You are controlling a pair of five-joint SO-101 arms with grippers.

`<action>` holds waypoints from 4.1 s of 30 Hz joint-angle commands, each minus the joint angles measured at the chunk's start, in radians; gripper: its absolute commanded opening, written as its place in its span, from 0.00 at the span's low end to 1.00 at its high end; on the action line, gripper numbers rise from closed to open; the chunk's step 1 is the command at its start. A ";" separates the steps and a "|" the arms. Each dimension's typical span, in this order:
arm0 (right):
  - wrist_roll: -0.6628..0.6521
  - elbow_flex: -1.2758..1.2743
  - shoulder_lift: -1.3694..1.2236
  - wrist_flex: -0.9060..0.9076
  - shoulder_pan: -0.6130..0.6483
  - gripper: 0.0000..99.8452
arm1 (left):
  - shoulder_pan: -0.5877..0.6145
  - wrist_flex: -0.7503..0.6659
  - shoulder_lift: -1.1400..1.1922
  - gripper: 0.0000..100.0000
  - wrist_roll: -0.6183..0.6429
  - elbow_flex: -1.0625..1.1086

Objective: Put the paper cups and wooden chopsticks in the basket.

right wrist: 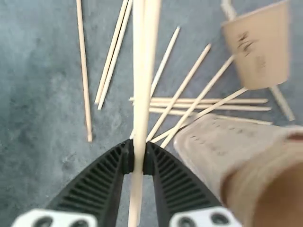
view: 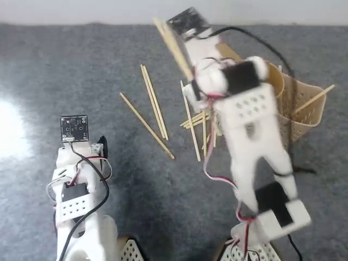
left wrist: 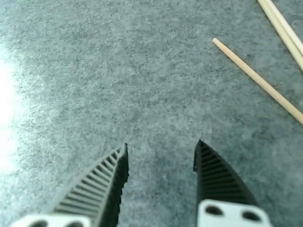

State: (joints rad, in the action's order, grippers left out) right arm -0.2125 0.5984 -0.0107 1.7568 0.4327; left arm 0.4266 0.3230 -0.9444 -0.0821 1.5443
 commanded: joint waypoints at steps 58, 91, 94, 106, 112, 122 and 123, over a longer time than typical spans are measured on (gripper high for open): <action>0.031 -1.626 1.006 -1.437 -0.670 0.01 | -0.040 -0.026 -0.017 0.21 -0.012 0.002; 0.026 -1.892 1.443 -1.365 -0.677 0.15 | -0.040 -0.026 -0.017 0.21 -0.012 0.002; 0.026 -1.830 1.440 -1.282 -0.676 0.15 | -0.040 -0.026 -0.017 0.21 -0.012 0.002; 0.026 -1.126 1.129 -0.826 -0.670 0.15 | -0.040 -0.026 -0.017 0.21 -0.012 0.004; 0.026 -0.755 0.881 -0.509 -0.593 0.15 | -0.040 -0.026 -0.017 0.21 -0.012 0.004; 0.034 -0.304 0.555 -0.111 -0.308 0.15 | -0.040 -0.025 -0.017 0.21 -0.012 0.004; 0.034 -0.293 0.526 -0.094 -0.292 0.15 | -0.040 -0.025 -0.017 0.21 -0.012 0.004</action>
State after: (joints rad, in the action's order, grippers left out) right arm -0.1880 0.2209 0.5923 1.6080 0.0936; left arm 0.3928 0.3230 -0.9444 -0.0821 1.5535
